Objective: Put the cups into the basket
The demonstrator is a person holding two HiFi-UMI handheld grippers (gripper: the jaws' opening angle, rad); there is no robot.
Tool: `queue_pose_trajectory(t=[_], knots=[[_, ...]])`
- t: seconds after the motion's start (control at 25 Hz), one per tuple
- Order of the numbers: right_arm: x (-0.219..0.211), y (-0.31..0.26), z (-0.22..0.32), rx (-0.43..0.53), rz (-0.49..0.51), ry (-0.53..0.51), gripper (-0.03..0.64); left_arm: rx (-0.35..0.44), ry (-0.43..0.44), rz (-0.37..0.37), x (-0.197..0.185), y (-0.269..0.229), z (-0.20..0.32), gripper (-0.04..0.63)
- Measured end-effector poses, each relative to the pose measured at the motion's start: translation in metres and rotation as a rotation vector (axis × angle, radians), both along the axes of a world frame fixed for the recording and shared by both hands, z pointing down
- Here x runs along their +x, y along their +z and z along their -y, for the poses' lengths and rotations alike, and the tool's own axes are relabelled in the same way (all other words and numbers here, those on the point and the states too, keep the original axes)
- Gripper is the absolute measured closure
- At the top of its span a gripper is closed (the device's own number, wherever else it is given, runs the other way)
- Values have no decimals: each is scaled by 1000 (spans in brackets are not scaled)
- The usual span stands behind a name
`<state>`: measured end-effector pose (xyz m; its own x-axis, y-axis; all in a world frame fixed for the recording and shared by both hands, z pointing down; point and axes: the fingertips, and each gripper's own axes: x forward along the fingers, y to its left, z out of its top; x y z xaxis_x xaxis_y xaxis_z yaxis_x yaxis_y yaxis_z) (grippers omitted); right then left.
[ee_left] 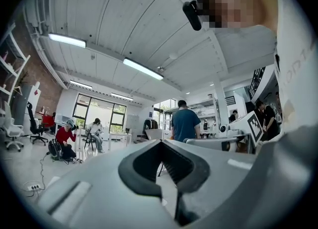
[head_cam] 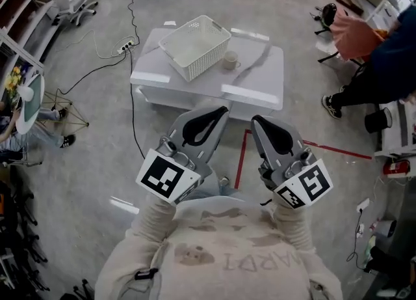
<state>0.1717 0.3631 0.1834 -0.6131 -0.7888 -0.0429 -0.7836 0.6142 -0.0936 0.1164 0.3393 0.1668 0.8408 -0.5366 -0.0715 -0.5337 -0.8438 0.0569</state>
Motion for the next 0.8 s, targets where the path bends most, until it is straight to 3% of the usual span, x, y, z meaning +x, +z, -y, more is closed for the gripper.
queue_pose_trajectory(t=[0.32, 0.8], knots=[[29, 11, 51, -23, 20, 8, 592, -33, -15, 25, 23, 11, 58, 595], [67, 8, 169, -46, 13, 12, 592, -1, 13, 27, 66, 7, 177, 594]])
